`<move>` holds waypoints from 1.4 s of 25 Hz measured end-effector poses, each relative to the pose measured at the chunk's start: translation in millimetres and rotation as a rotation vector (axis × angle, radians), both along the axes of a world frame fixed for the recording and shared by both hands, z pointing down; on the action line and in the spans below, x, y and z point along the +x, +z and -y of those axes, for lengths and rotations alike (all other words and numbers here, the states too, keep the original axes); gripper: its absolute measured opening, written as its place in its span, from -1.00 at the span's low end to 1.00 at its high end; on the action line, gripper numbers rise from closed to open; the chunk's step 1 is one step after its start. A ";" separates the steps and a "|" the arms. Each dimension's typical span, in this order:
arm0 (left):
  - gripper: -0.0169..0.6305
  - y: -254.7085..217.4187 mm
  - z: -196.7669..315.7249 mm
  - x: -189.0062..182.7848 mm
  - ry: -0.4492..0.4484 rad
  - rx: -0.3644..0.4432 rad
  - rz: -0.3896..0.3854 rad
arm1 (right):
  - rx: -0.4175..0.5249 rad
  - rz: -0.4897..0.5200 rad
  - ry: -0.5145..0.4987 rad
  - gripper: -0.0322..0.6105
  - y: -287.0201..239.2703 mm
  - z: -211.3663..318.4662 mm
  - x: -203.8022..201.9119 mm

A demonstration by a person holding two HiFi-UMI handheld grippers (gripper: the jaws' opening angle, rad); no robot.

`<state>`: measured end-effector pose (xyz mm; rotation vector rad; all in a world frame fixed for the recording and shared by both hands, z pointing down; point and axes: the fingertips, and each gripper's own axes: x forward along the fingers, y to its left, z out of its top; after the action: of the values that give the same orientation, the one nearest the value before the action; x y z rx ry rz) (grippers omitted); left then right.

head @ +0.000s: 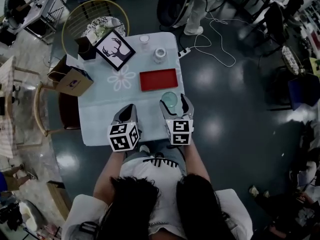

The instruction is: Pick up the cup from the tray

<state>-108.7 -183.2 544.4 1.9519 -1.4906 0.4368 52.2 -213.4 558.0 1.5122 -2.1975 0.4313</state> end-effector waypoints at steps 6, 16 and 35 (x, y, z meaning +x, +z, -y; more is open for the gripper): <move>-0.94 -10.4 -1.7 3.6 0.002 0.030 -0.019 | 0.029 -0.041 0.024 -0.36 -18.2 -5.5 2.5; -0.94 -16.8 -10.7 2.5 0.022 0.054 -0.024 | -0.012 0.071 0.010 -0.82 -23.7 -17.8 -11.0; -0.95 -15.3 -19.0 -2.4 0.040 0.072 0.007 | -0.062 -0.007 0.015 -0.83 -9.0 -32.1 -15.3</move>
<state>-111.1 -164.1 529.2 2.0410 -1.4927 0.4126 36.9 -181.3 548.9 1.4963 -2.1486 0.4942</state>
